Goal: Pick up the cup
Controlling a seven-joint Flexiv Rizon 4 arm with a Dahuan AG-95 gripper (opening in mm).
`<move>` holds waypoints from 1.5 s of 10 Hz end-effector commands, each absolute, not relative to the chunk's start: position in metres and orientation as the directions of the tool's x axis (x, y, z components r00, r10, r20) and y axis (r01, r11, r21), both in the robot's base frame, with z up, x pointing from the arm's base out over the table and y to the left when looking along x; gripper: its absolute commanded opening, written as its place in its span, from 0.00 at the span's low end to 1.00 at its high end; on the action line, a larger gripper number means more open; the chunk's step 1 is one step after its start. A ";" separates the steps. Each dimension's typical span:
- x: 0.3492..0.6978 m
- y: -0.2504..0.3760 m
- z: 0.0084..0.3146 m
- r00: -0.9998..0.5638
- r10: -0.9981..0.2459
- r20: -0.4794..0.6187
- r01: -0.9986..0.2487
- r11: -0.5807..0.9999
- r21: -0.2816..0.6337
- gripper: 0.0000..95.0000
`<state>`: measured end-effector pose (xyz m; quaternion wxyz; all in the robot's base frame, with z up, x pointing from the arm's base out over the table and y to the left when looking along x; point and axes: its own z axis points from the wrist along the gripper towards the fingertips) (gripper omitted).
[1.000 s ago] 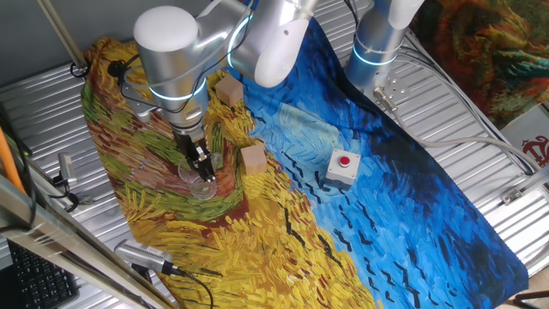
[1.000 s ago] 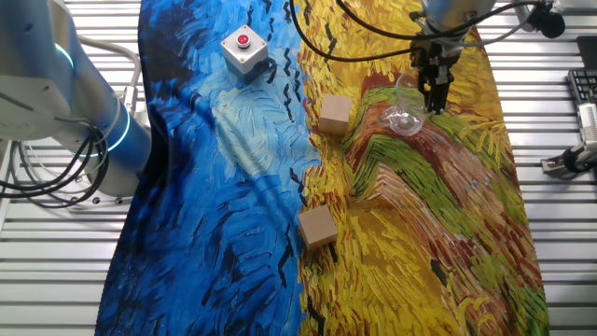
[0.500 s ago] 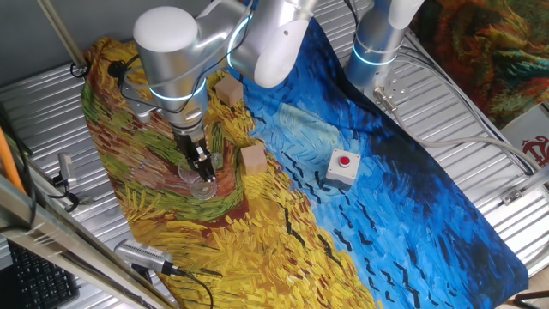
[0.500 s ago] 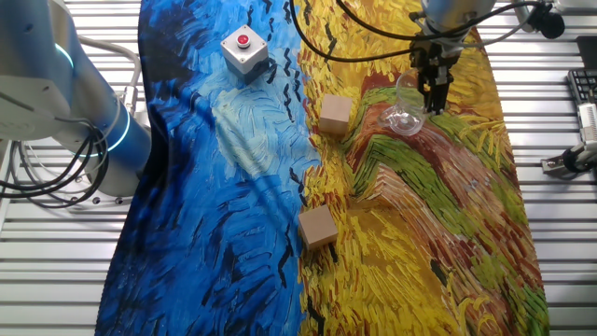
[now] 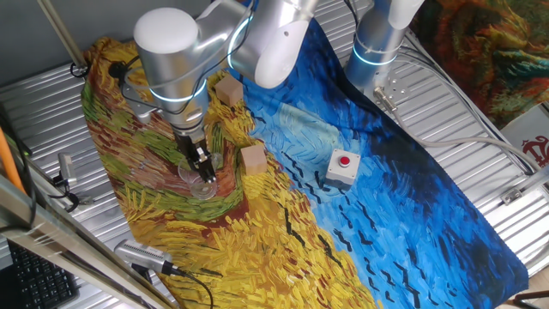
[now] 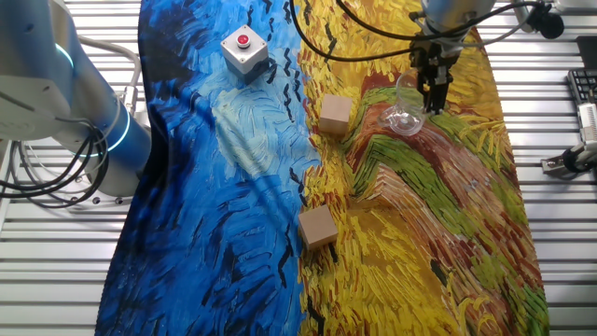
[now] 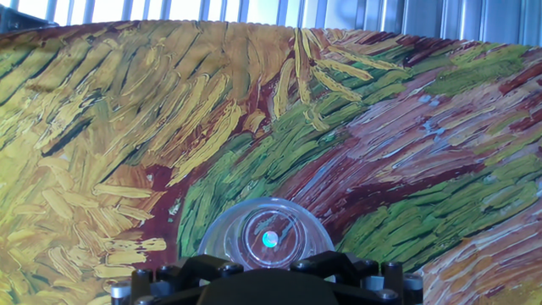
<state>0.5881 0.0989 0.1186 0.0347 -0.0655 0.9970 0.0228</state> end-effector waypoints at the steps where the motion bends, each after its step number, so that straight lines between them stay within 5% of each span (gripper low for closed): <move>1: 0.588 0.099 0.118 -0.989 -0.127 -0.074 -0.130 0.991 0.039 1.00; 15: 0.588 0.098 0.108 -0.989 -0.128 -0.076 -0.131 0.991 0.035 1.00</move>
